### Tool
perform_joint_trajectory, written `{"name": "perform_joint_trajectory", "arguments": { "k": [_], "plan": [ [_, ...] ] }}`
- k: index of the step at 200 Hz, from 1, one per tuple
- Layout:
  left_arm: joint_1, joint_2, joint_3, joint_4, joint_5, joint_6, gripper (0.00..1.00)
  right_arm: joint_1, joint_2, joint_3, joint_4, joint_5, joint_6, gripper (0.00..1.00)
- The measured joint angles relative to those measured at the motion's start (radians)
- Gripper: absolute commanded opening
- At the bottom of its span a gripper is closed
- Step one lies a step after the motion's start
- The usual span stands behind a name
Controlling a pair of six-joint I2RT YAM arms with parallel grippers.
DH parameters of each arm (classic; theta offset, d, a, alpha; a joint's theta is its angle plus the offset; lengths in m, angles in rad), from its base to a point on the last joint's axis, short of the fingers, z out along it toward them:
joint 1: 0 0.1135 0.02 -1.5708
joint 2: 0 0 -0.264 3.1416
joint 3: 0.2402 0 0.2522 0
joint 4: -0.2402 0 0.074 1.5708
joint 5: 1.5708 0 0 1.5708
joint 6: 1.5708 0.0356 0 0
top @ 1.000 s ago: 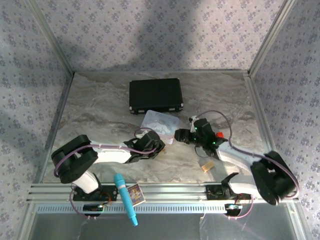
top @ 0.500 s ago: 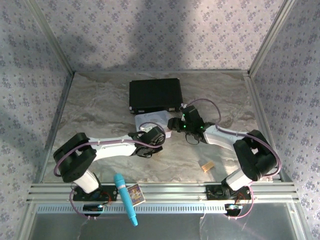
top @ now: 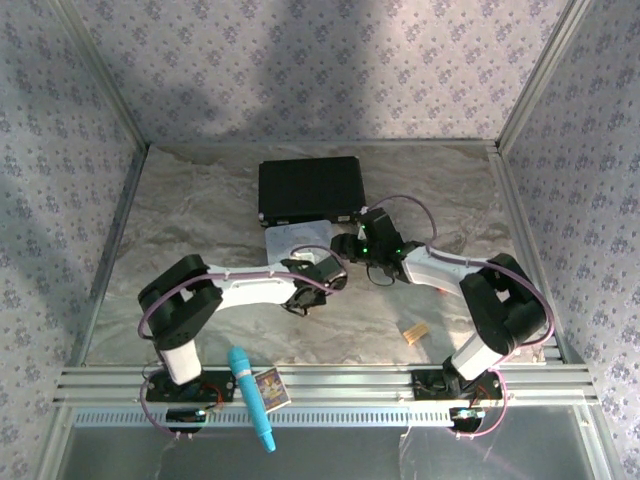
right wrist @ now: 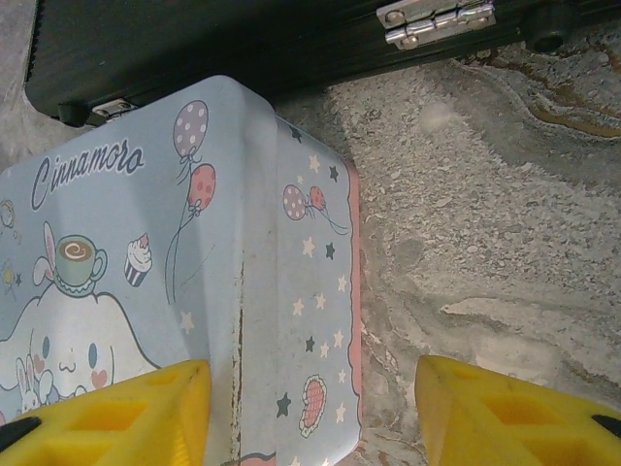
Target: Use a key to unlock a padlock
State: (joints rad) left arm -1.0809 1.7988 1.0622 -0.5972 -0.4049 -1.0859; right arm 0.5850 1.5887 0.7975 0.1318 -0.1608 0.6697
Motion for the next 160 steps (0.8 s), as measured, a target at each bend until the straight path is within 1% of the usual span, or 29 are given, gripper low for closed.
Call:
{"name": "perform_joint_trajectory", "arguments": {
  "k": [18, 100, 131, 154, 160],
  "plan": [
    [-0.023, 0.019, 0.025, -0.066, -0.025, -0.005, 0.25, 0.000, 0.000, 0.000, 0.000, 0.000, 0.000, 0.58],
    [-0.113, 0.076, 0.120, -0.230, -0.071, -0.014, 0.27, 0.000, 0.005, -0.002, 0.014, -0.001, 0.008, 0.58],
    [-0.139, 0.087, 0.172, -0.256, -0.094, -0.014, 0.28, 0.000, 0.007, -0.005, 0.026, -0.001, 0.015, 0.58],
    [-0.146, 0.087, 0.181, -0.260, -0.097, -0.014, 0.28, -0.001, 0.007, -0.011, 0.035, -0.002, 0.015, 0.58],
    [-0.146, 0.087, 0.180, -0.261, -0.097, -0.014, 0.32, -0.001, 0.006, -0.014, 0.040, -0.003, 0.015, 0.59]
  ]
}}
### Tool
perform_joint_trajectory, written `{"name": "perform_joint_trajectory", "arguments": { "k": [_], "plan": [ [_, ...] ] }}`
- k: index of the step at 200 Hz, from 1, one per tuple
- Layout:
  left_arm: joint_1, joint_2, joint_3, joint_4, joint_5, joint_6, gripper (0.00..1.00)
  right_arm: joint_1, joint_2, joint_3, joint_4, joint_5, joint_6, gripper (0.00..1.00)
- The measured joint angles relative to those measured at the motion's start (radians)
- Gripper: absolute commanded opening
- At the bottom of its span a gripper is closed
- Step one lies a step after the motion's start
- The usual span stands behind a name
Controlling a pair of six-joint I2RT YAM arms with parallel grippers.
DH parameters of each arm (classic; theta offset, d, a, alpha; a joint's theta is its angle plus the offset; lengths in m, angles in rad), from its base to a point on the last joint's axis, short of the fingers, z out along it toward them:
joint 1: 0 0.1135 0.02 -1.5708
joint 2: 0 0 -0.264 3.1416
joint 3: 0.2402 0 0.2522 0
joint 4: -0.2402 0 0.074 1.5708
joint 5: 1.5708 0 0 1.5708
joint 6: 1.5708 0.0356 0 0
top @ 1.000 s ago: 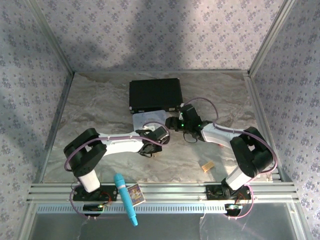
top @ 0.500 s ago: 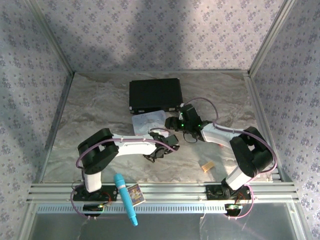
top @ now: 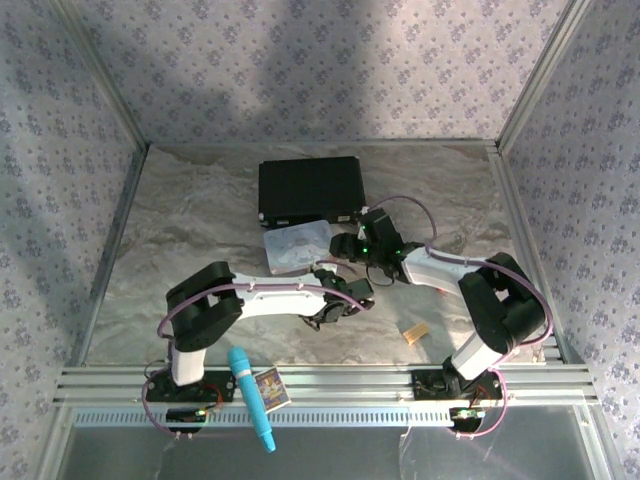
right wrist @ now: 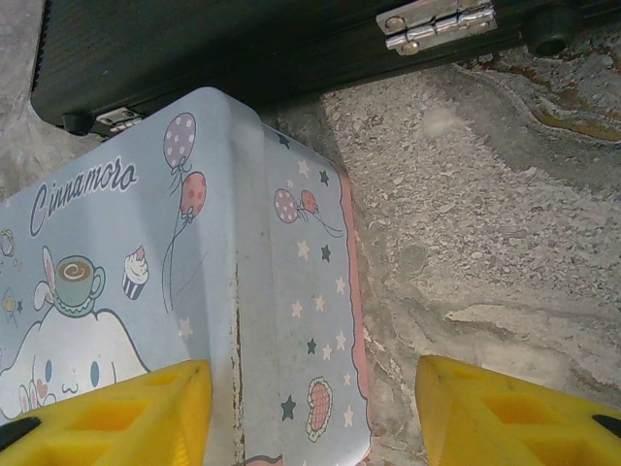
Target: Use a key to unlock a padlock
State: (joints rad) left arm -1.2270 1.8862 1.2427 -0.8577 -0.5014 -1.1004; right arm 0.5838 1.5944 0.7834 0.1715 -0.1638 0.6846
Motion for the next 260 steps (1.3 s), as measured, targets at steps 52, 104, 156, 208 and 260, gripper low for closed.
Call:
{"name": "perform_joint_trajectory", "arguments": {
  "k": [52, 104, 156, 208, 260],
  "plan": [
    [0.011, -0.238, -0.126, 0.047, -0.009, 0.024, 0.99, -0.023, -0.140, -0.051, -0.113, 0.019, -0.055, 0.99],
    [0.181, -0.644, -0.280, 0.190, 0.082, 0.083, 1.00, 0.019, -0.347, -0.044, -0.281, 0.031, -0.109, 0.92],
    [0.389, -0.825, -0.549, 0.330, 0.304, 0.082, 1.00, 0.299, -0.175, 0.028, -0.327, 0.076, -0.085, 0.82],
    [0.446, -0.938, -0.624, 0.368, 0.378, 0.056, 1.00, 0.365, 0.027, 0.079, -0.273, 0.083, -0.036, 0.69],
    [0.449, -0.963, -0.675, 0.389, 0.390, 0.029, 1.00, 0.409, 0.109, 0.108, -0.269, 0.121, -0.016, 0.63]
  ]
}}
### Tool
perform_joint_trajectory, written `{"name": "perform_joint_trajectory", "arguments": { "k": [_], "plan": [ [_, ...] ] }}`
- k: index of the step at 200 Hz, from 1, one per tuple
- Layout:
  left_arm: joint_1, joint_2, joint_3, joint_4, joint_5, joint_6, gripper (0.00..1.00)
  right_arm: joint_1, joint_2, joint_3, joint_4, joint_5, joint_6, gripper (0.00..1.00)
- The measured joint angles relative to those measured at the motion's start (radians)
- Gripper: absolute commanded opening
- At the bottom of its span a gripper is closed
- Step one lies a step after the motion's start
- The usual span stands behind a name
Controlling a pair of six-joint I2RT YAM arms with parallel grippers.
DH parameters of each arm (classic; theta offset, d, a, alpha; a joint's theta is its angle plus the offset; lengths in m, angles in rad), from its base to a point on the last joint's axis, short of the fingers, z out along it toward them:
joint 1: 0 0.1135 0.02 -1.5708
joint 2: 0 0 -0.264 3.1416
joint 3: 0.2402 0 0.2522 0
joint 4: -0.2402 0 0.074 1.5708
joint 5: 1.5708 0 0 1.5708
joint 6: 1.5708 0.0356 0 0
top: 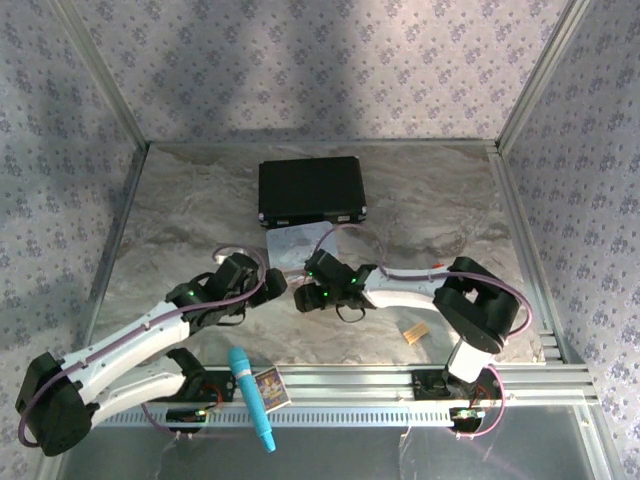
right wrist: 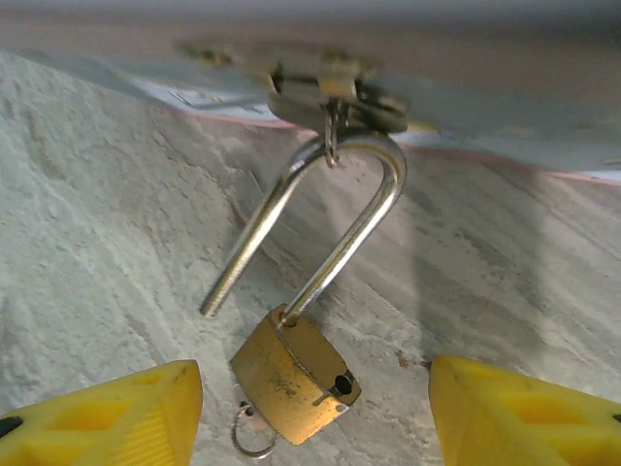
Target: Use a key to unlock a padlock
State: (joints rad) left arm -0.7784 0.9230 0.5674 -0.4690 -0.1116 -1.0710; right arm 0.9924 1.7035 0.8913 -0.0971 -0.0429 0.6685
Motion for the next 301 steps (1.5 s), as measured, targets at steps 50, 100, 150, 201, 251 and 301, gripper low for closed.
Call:
{"name": "perform_joint_trajectory", "arguments": {
  "k": [50, 100, 150, 201, 251, 301],
  "plan": [
    [0.000, 0.000, -0.006, 0.002, -0.001, -0.004, 1.00, 0.010, 0.024, 0.026, -0.023, 0.036, 0.025, 0.56],
    [0.000, -0.003, -0.006, -0.001, -0.010, -0.003, 1.00, 0.012, 0.028, 0.025, -0.024, 0.055, 0.057, 0.41],
    [0.000, -0.010, -0.003, -0.016, -0.056, 0.013, 1.00, 0.006, 0.006, -0.065, 0.147, 0.018, 0.101, 0.25],
    [-0.002, 0.067, 0.105, -0.045, -0.130, 0.219, 1.00, -0.026, -0.046, -0.199, 0.343, -0.051, 0.166, 0.11],
    [-0.093, 0.256, 0.290, -0.011, -0.223, 0.747, 0.99, -0.097, -0.046, -0.334, 0.595, -0.165, 0.250, 0.07],
    [-0.113, 0.571, 0.447, -0.041, -0.277, 1.076, 0.79, -0.129, 0.007, -0.399, 0.795, -0.235, 0.350, 0.04]
  ]
}}
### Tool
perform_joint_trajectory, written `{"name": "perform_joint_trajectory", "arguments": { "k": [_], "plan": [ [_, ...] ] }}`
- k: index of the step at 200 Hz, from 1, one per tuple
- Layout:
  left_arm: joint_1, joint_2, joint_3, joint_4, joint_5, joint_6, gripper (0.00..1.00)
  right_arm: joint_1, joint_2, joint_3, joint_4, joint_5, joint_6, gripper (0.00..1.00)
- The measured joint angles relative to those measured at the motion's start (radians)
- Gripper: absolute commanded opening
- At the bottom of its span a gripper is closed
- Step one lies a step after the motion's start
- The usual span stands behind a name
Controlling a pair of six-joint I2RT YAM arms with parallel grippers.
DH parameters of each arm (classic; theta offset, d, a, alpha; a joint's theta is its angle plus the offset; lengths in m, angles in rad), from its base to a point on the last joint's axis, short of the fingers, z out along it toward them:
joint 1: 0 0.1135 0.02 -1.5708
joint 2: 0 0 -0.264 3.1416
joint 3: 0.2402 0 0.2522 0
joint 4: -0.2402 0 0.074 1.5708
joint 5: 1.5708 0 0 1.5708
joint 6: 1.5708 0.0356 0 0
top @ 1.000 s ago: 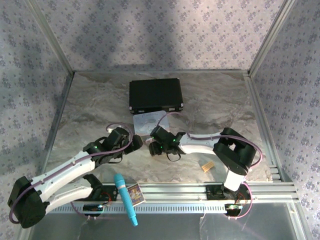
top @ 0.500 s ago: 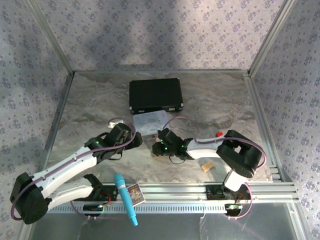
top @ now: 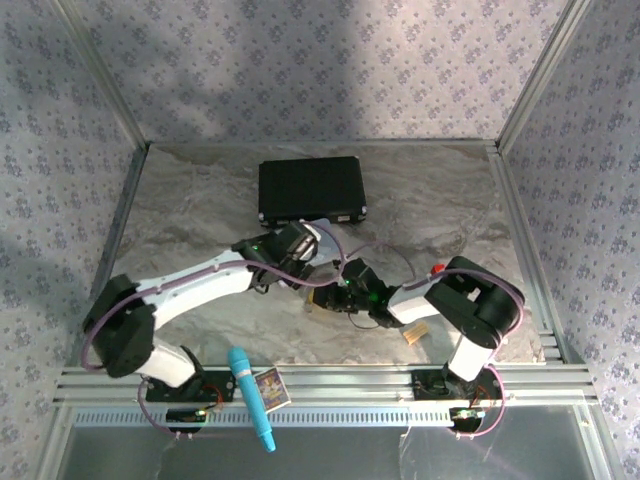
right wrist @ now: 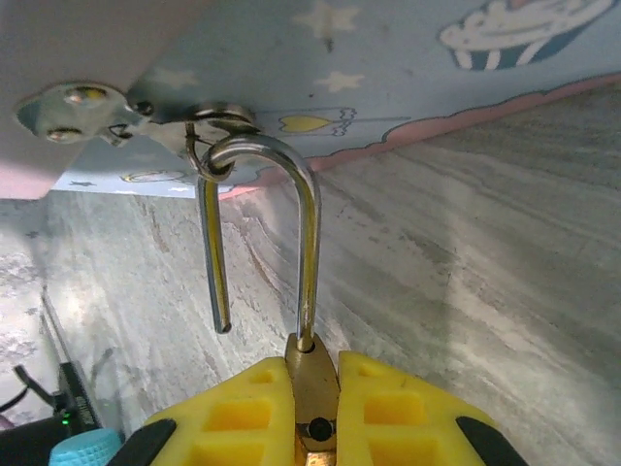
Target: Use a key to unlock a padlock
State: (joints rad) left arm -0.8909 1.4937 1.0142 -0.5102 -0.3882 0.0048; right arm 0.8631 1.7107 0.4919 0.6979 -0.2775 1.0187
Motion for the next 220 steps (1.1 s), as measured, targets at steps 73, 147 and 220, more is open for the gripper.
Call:
{"name": "perform_joint_trajectory", "arguments": {
  "k": [73, 147, 220],
  "plan": [
    [-0.074, 0.120, 0.001, -0.016, -0.111, 0.137, 0.59, -0.011, 0.043, -0.069, 0.206, -0.003, 0.114, 0.00],
    [-0.092, 0.120, -0.019, 0.040, -0.165, 0.177, 0.34, -0.032, 0.090, -0.114, 0.380, 0.012, 0.187, 0.00],
    [-0.094, 0.116, -0.036, 0.072, -0.177, 0.178, 0.35, -0.016, 0.079, -0.142, 0.422, 0.085, 0.206, 0.00]
  ]
}}
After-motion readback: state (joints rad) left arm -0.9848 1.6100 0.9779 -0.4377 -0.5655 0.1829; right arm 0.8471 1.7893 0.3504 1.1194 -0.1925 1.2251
